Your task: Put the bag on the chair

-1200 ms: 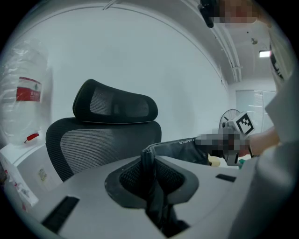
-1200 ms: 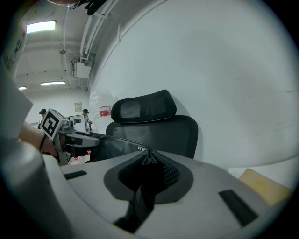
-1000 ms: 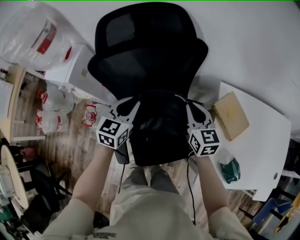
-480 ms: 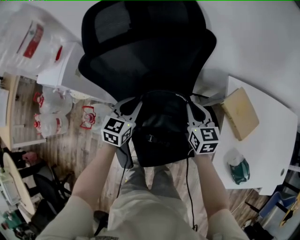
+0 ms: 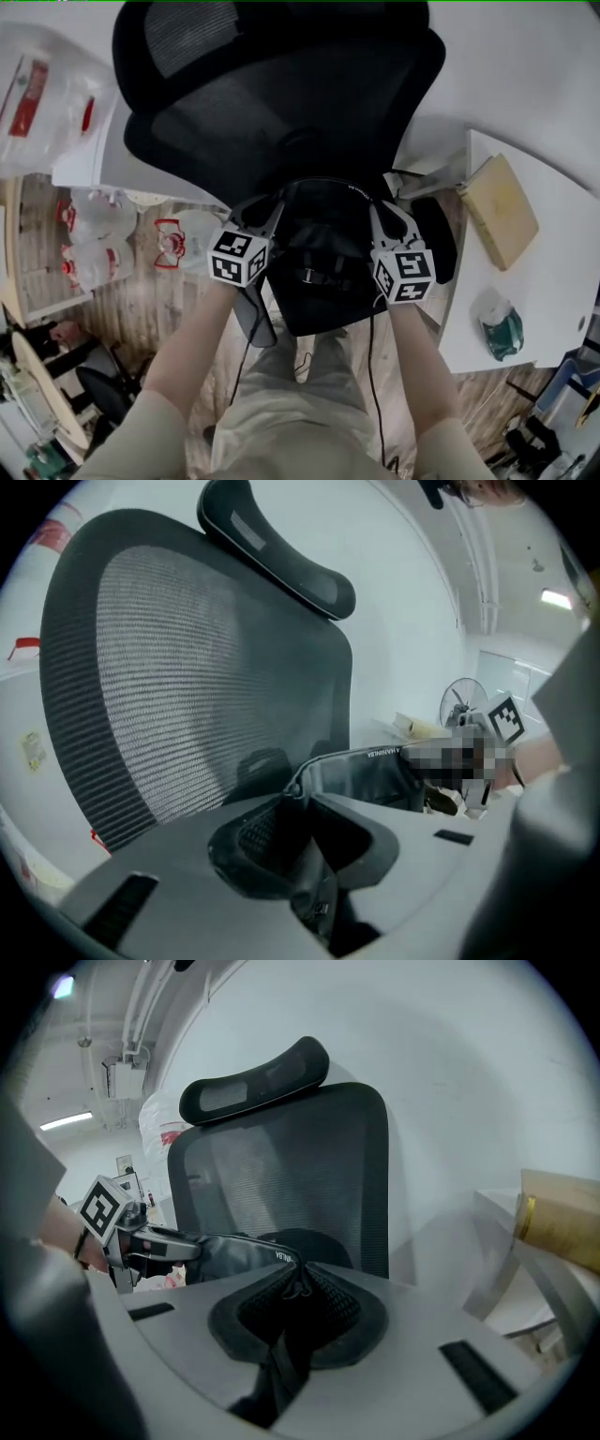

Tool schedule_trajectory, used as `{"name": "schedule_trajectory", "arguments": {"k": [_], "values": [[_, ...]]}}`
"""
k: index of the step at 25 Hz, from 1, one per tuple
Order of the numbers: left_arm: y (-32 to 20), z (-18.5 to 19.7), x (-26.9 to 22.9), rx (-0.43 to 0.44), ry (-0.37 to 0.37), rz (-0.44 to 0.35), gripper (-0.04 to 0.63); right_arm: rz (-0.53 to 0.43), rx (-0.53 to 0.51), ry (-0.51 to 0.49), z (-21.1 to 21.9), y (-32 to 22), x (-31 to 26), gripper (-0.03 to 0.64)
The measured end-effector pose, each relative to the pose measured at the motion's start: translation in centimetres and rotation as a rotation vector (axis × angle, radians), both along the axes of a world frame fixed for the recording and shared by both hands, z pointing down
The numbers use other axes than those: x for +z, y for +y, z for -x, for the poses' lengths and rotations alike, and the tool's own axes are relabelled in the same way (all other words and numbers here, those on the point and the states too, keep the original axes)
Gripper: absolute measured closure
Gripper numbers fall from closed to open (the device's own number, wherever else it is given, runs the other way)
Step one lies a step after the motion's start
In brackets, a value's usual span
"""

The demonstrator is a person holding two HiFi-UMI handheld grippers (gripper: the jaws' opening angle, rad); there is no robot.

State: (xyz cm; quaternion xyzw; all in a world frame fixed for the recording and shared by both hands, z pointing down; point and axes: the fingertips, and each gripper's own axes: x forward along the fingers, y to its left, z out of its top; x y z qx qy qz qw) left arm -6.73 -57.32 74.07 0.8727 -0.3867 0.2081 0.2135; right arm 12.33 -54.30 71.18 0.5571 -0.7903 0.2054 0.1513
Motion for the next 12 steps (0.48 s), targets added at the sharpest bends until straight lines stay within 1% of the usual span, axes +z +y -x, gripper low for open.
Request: {"name": "schedule_trajectory", "arguments": {"k": [2, 6, 8, 10, 12], "values": [[-0.1, 0.1, 1.7, 0.009, -0.005, 0.034, 0.522, 0.011, 0.01, 0.01, 0.1, 0.2, 1.6, 0.572], [-0.2, 0.3, 4.3, 0.011, 0.015, 0.113, 0.522, 0.027, 0.022, 0.029, 0.3, 0.5, 4.0, 0.572], [0.1, 0.4, 5.5, 0.024, 0.002, 0.14, 0.521, 0.041, 0.029, 0.04, 0.5, 0.9, 5.1, 0.571], [0.4, 0.6, 6.7, 0.033, -0.004, 0.172, 0.521, 0.058, 0.037, 0.052, 0.6, 1.4, 6.2, 0.571], [0.5, 0.6, 7.6, 0.027, 0.01, 0.21, 0.52, 0.085, 0.045, 0.064, 0.7, 2.0, 7.3, 0.569]]}}
